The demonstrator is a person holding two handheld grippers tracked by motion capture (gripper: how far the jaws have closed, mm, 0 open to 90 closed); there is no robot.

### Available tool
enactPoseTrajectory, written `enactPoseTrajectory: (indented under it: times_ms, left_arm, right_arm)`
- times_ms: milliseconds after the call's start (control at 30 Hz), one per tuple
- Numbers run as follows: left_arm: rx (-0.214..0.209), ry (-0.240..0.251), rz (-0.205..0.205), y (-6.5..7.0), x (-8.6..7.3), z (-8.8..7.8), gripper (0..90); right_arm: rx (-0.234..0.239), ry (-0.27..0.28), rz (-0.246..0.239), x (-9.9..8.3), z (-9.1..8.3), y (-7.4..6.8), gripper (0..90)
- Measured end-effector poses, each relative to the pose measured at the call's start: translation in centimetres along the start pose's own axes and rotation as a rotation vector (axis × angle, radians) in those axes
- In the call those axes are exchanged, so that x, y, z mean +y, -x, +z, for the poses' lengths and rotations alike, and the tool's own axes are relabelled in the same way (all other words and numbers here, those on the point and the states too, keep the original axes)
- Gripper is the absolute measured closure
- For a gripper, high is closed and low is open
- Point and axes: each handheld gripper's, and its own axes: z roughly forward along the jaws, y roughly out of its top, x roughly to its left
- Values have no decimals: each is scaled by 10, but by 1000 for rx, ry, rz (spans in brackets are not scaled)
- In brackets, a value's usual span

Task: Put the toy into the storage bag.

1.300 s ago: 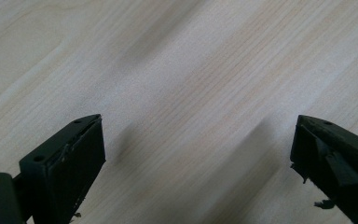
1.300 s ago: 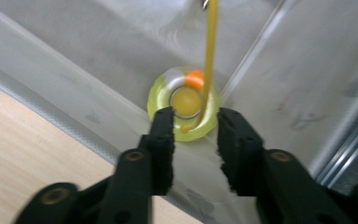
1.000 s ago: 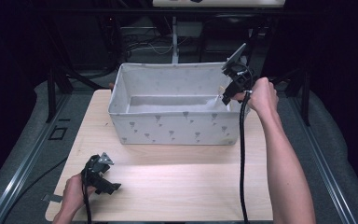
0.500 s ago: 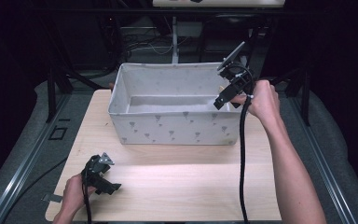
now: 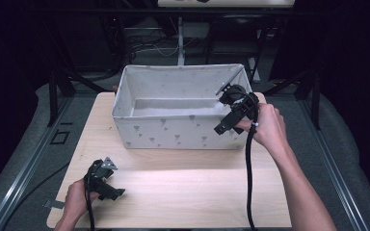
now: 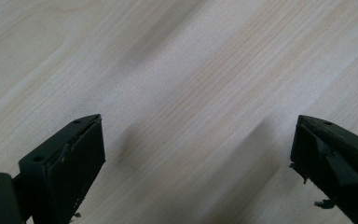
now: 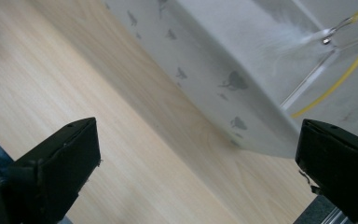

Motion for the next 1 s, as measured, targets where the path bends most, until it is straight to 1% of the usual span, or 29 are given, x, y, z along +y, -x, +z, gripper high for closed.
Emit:
enactPoseTrajectory:
  times_ms: [67, 100, 233, 333, 367, 400, 433, 467, 567, 600, 667, 833, 867, 933, 967, 1000]
  left_arm:
    - [2, 0, 0, 1, 0, 0, 30]
    - [2, 0, 3, 0, 0, 0, 30]
    - [-3, -9, 7, 0, 0, 0, 30]
    - [2, -5, 4, 1, 0, 0, 31]
    - [2, -5, 5, 1, 0, 0, 30]
    - [2, -6, 5, 1, 0, 1, 30]
    - [1, -4, 1, 1, 0, 1, 30]
    - [1, -5, 2, 2, 0, 1, 31]
    - [3, -4, 5, 1, 0, 0, 31]
    - [4, -3, 4, 1, 0, 0, 31]
    - [8, -2, 3, 1, 0, 0, 32]
    - [2, -4, 0, 1, 0, 1, 33]
    - [4, -5, 0, 1, 0, 1, 33]
    - [4, -5, -1, 1, 0, 1, 33]
    - [4, -4, 1, 1, 0, 1, 33]
    - [4, -5, 1, 1, 0, 2, 34]
  right_arm:
    - [5, 6, -2, -6, 4, -5, 0]
    - [4, -7, -12, -9, 6, -7, 0]
    - [10, -12, -15, -21, 18, -14, 0]
    - [20, -21, -18, -31, 28, -18, 0]
    - [26, -16, -10, -34, 32, -20, 0]
    - [26, -28, -15, -37, 35, -22, 0]
    - [29, -22, -9, -40, 39, -23, 0]
    - [33, -33, -17, -43, 43, -25, 0]
    - [41, -37, -11, -52, 53, -30, 0]
    - [50, -57, -16, -55, 57, -31, 0]
    - [54, -77, -14, -62, 66, -35, 0]
    - [84, -106, 5, -83, 87, -41, 0]
    - [90, -121, -2, -87, 91, -42, 0]
    - [89, -125, 2, -96, 100, -45, 1]
    - [85, -140, -4, -99, 103, -46, 1]
    - [91, -136, 1, -103, 107, -47, 1]
